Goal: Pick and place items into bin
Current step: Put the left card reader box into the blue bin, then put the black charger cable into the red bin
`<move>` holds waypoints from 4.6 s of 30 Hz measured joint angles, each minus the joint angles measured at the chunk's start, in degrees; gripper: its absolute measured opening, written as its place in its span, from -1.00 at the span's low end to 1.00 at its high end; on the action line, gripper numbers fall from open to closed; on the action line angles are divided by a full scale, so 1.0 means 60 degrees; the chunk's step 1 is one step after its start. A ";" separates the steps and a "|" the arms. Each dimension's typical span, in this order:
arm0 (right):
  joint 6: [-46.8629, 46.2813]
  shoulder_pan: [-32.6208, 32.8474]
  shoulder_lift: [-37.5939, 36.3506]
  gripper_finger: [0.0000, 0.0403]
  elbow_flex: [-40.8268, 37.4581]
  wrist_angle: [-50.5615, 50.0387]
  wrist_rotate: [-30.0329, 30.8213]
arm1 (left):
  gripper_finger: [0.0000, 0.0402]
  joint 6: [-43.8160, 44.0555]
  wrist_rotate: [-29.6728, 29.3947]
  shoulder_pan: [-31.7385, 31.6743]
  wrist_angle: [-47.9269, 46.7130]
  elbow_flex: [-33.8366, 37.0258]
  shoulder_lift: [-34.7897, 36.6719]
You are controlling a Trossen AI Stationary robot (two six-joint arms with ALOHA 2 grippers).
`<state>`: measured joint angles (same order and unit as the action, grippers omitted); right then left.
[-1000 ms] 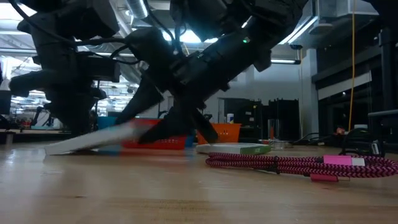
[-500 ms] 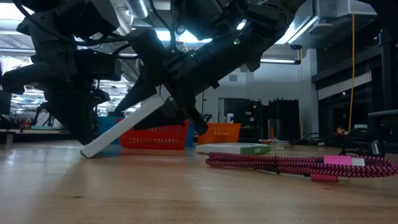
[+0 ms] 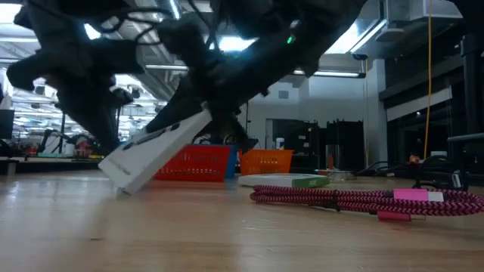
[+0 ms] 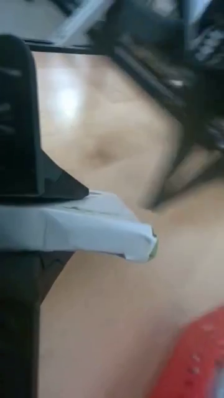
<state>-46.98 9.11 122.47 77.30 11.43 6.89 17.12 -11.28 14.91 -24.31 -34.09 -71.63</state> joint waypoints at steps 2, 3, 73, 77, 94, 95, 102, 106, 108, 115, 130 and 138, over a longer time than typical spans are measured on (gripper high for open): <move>0.0390 0.0033 -0.0206 -0.85 -0.0013 -0.0272 -0.0033 | -0.99 0.0009 -0.0285 0.0051 -0.0330 0.0000 0.0518; 0.0545 0.0035 -0.0311 -0.85 -0.0023 -0.0429 -0.0046 | -0.99 0.0012 -0.0454 0.0094 -0.0464 0.0000 0.0795; 0.8259 -0.6775 0.0698 -0.86 0.4243 -0.4774 -0.5692 | -0.97 -0.0199 -0.2938 0.0457 -0.0405 -0.0004 0.3996; 0.8294 -0.6777 0.0845 -0.85 0.4240 -0.4748 -0.5674 | -0.97 -0.0203 -0.2937 0.0457 -0.0403 -0.0004 0.3996; 0.8464 -0.6656 0.0840 -0.43 0.4232 -0.4466 -0.5553 | -0.96 -0.0207 -0.2934 0.0457 -0.0406 -0.0004 0.3996; 0.8617 -0.6654 0.0831 -0.43 0.4232 -0.4343 -0.5544 | -0.96 -0.0203 -0.2934 0.0457 -0.0406 -0.0004 0.3996; 0.9482 -0.6778 0.0806 -0.42 0.4431 -0.4208 -0.4201 | -0.97 0.0037 -0.2932 0.0457 -0.0410 -0.0004 0.3995; 0.9885 -0.6796 0.0806 -0.42 0.4599 -0.4412 -0.4079 | -0.96 0.0034 -0.2931 0.0457 -0.0410 -0.0004 0.3993; 0.9901 -0.6789 0.0806 -0.42 0.4825 -0.4617 -0.4093 | -0.97 0.0030 -0.2931 0.0456 -0.0411 -0.0004 0.3995; 1.0465 -0.6567 0.0806 -0.43 0.6870 -0.8607 -0.4057 | -0.96 0.0026 -0.2934 0.0457 -0.0410 -0.0004 0.3995; 1.0027 -0.4964 -0.1199 -0.96 0.5786 -1.1411 -0.2682 | -0.99 0.0099 -0.2927 0.0457 -0.0450 -0.0007 0.3950; 0.8322 -0.3988 -0.4091 -0.98 0.1004 -0.8779 -0.1472 | -0.99 0.0102 -0.2882 0.0457 -0.0421 -0.0015 0.3410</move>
<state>2.95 -14.82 97.93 83.32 -41.25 -1.95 17.73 -28.57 17.65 -26.83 -34.17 -51.18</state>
